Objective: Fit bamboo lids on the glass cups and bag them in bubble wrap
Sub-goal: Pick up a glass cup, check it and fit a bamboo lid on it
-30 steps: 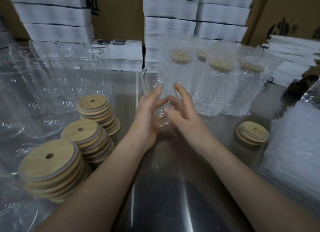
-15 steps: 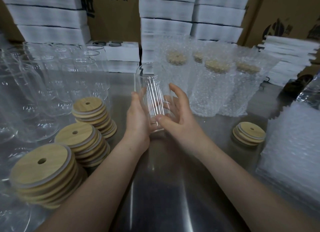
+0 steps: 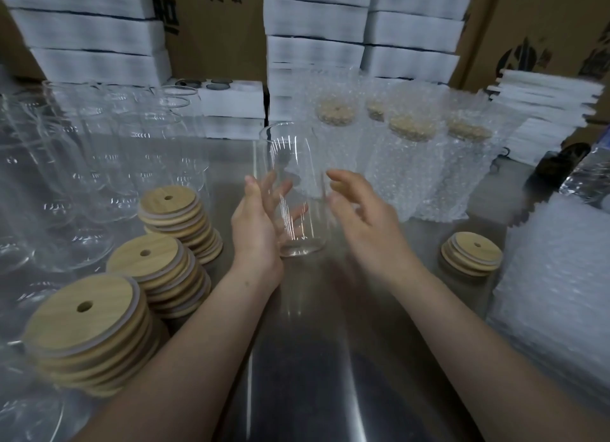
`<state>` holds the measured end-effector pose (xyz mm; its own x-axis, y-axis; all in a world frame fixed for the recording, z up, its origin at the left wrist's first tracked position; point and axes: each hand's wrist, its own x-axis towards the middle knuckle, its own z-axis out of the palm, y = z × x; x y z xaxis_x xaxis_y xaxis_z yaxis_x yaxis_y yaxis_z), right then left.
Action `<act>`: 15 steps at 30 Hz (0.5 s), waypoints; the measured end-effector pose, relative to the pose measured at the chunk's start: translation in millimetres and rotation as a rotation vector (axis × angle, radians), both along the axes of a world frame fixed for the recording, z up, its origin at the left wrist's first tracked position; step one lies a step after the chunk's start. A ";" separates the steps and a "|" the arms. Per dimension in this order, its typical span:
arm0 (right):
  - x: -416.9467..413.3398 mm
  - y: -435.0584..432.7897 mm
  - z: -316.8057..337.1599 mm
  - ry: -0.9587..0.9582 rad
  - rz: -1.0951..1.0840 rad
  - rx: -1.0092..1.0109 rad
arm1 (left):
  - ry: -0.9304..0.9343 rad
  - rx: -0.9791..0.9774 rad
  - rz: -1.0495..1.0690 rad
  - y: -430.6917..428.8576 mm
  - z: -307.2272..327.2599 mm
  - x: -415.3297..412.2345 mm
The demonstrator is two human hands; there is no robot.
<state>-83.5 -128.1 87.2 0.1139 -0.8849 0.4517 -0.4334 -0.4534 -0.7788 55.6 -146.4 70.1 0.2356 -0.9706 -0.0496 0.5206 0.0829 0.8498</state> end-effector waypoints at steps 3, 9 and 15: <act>-21.0 -4.5 13.5 0.207 -0.428 -0.165 | -0.035 -0.033 0.001 1.7 -0.7 3.5; -63.7 -10.9 31.4 0.621 -0.781 0.249 | -0.098 -0.051 -0.046 8.2 5.5 1.5; -82.6 -14.9 27.7 0.770 -0.718 0.717 | -0.188 -0.106 0.035 7.3 0.9 -0.9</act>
